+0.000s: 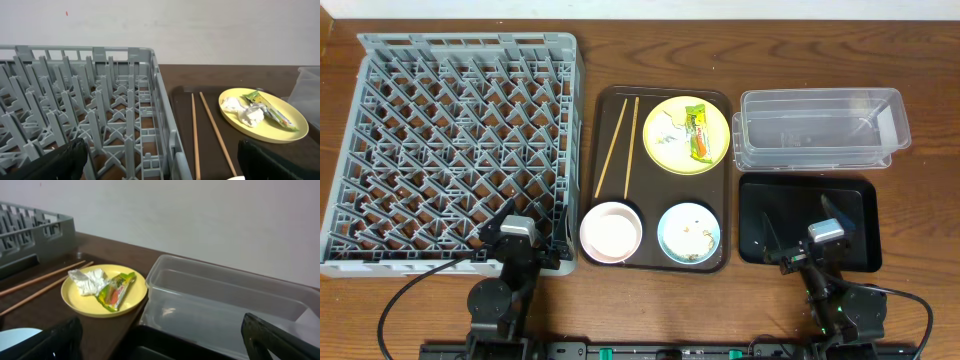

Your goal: Sort waste into correct bins and load items into the dishwasher

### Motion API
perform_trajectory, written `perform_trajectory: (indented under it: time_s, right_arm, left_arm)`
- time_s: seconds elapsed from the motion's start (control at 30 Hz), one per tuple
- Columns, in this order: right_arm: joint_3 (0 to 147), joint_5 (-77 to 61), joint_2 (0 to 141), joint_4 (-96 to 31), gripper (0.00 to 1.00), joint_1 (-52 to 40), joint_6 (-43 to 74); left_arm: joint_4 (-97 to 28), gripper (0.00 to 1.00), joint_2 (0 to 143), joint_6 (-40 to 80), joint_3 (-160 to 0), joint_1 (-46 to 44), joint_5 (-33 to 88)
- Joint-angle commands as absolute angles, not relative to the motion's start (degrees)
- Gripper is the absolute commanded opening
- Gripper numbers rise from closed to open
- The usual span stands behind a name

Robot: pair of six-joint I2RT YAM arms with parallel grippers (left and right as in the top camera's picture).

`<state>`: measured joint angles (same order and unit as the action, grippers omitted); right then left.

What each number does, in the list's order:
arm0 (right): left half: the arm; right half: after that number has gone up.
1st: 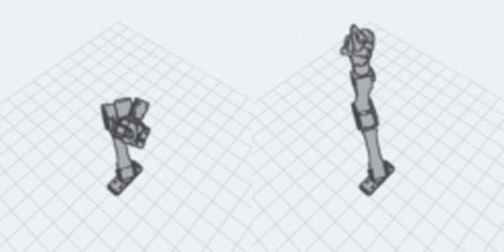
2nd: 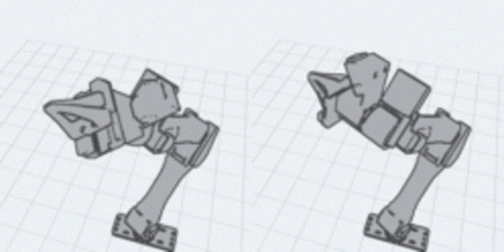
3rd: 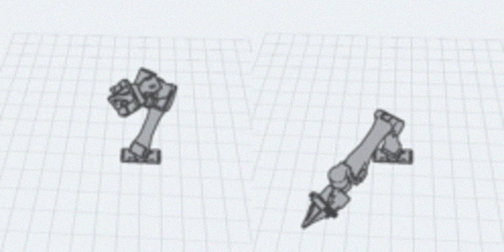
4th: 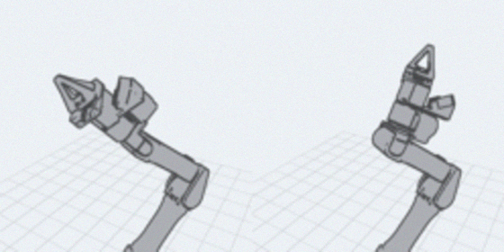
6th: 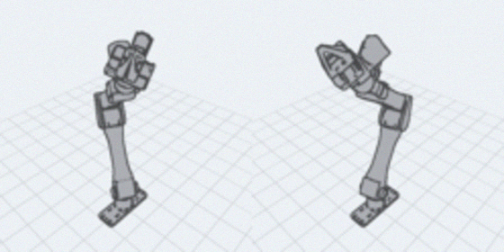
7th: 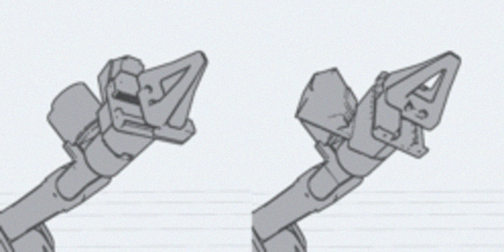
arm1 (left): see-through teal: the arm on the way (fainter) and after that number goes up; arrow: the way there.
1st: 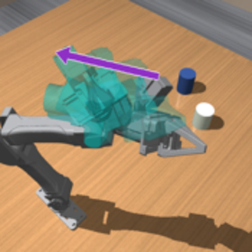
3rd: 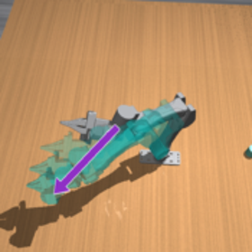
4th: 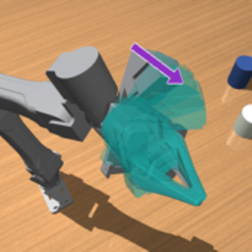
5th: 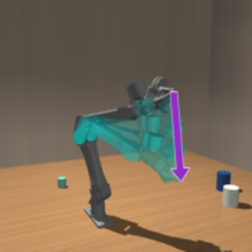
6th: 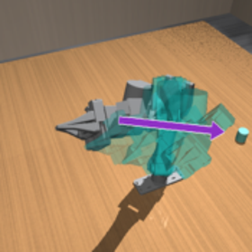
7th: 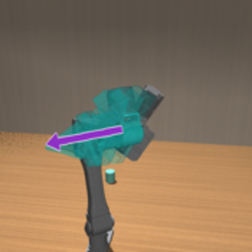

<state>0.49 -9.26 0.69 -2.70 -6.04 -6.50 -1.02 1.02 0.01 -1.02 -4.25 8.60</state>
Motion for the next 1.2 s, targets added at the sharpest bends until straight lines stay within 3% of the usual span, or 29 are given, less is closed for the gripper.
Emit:
perform_trajectory:
  time_s: [0.0,0.33,0.47,0.63,0.87,1.07,1.17]
  right_arm:
    - [0.3,-9.8,0.3,-3.4,0.99,-5.7,-6.7]
    - [0.3,-17.9,0.3,-2.1,0.99,-5.7,9.8]
    - [1.1,-21.6,0.4,-0.1,0.99,-5.7,13.4]
    - [7.5,-21.7,3.8,-2.3,0.99,-5.7,15.4]
    - [25.9,-22.7,26.3,-12.8,0.99,-5.7,15.3]
    - [45.7,-33.8,50.3,-24.3,0.99,-7.0,3.4]
    - [53.2,-38.0,59.1,-27.8,0.99,-8.2,4.6]
  left_arm:
    - [-3.2,0.96,1.1,-0.3,-0.2,-4.5,9.4]
    - [-1.1,0.96,1.1,0.1,-0.2,-4.5,11.6]
    - [5.8,0.96,1.3,2.1,-2.0,-4.5,15.8]
    - [3.8,0.96,6.4,2.5,-10.4,-4.5,15.6]
    - [-12.8,0.96,27.1,5.1,-31.9,-4.5,18.2]
    - [-29.3,0.96,45.5,5.0,-51.9,-4.5,24.7]
    - [-37.6,0.96,51.9,5.0,-59.3,-4.5,25.8]
